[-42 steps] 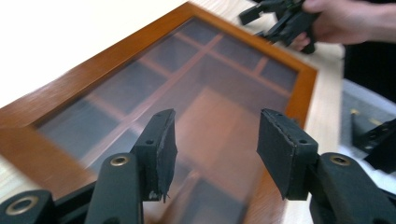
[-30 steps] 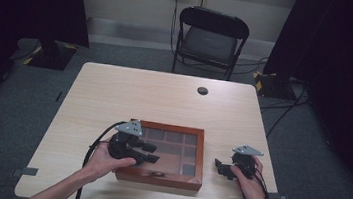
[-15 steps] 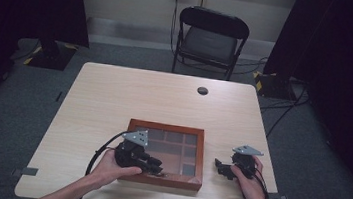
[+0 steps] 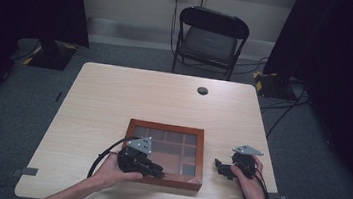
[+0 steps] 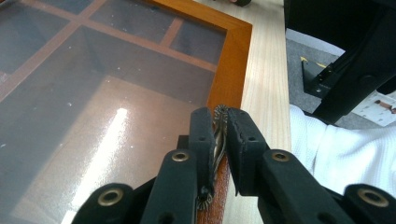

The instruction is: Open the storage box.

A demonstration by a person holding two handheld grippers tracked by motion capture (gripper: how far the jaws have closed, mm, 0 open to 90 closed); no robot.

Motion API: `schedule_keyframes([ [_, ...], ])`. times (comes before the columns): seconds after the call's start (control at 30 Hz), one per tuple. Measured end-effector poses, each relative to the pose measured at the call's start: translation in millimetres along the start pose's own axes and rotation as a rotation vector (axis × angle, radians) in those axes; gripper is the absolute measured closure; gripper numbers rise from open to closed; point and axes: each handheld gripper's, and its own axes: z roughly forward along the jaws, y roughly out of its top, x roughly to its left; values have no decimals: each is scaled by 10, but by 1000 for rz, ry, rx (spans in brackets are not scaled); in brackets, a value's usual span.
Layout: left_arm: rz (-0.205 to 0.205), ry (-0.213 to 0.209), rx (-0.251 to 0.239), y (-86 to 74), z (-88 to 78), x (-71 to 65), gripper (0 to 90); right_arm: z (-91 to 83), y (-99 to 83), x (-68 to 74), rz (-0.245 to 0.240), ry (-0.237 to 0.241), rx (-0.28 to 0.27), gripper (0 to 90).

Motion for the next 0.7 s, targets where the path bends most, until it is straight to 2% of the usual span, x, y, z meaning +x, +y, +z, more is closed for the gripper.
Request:
schedule_keyframes([
  [0.07, 7, 4, -16, -21, 5, -8, 798, 0, 0, 0, 0, 0, 0, 94],
  [0.1, 27, 14, -24, -28, 9, -29, 796, 0, 0, 0, 0, 0, 0, 94],
  [0.2, 46, 21, -17, -20, 11, -35, 802, 0, 0, 0, 0, 0, 0, 94],
  [0.37, 53, 23, -4, -4, 9, -39, 817, 0, 0, 0, 0, 0, 0, 94],
  [0.53, 15, 10, 9, 18, 8, -17, 818, 1, 0, -1, -2, 0, -1, 94],
  [0.7, 1, 2, 13, 38, -3, -6, 819, 1, 0, -1, -2, 0, -1, 94],
])
